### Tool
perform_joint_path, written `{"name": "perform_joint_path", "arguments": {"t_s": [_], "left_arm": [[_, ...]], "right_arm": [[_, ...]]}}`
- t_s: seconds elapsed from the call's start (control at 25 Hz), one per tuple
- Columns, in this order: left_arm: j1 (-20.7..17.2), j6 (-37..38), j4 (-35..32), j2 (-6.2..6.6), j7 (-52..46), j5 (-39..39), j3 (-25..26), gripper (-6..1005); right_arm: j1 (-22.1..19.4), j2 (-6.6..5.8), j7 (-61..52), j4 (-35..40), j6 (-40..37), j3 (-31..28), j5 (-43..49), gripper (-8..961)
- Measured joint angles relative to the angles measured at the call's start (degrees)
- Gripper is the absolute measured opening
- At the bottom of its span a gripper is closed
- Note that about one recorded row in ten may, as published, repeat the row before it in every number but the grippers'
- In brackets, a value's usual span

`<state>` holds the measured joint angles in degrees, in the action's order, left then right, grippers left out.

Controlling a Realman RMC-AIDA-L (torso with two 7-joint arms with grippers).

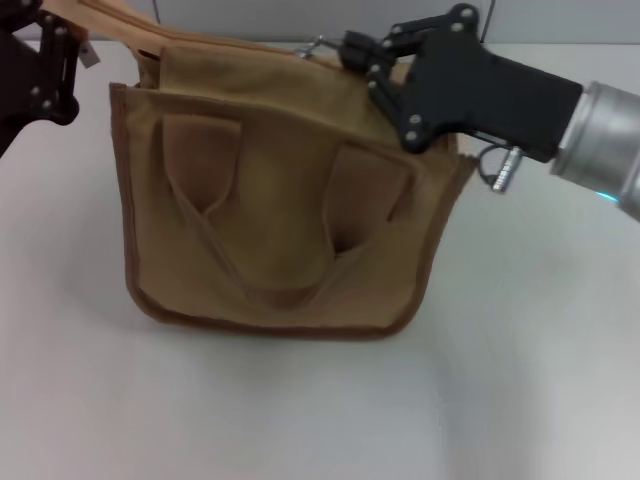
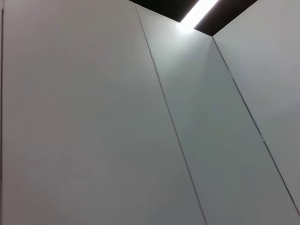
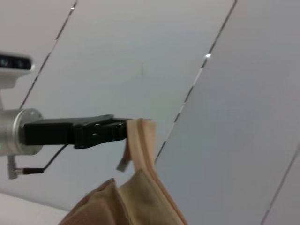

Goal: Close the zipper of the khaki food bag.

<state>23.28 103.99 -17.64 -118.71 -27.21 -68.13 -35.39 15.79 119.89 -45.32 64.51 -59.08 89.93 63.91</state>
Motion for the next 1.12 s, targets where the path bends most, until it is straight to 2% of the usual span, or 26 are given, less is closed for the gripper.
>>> {"name": "perform_joint_path", "arguments": {"t_s": [0.24,0.44,0.76,0.92,1.12], "left_arm": [[-0.87,-0.14,0.09,0.04,0.03,0.23,0.79,17],[-1.39,-0.32,0.55,0.09,0.05,0.45,0.8,17],[-1.65,-0.92,1.49,0.04,0.05,0.44,0.56,16],[-1.62,-1.47,1.86,0.0,0.05,0.5,0.47,17],[-1.41,-1.68,1.91,0.04,0.04,0.5,0.51,16]], "right_arm": [[-3.53,-0.03,0.24,-1.7,-4.01,-4.09,-2.37,0],[-4.57,-0.09,0.22,-4.37,-7.69,-7.92,-2.73,0],[-5.14,-0.35,-0.91,-6.5,-11.35,-9.81,-2.96,38],[-4.89,-0.57,-2.2,-10.73,-18.01,-11.17,-7.6,76],[-3.16,-1.26,-10.47,-18.96,-30.93,-17.06,-8.95,124]]}}
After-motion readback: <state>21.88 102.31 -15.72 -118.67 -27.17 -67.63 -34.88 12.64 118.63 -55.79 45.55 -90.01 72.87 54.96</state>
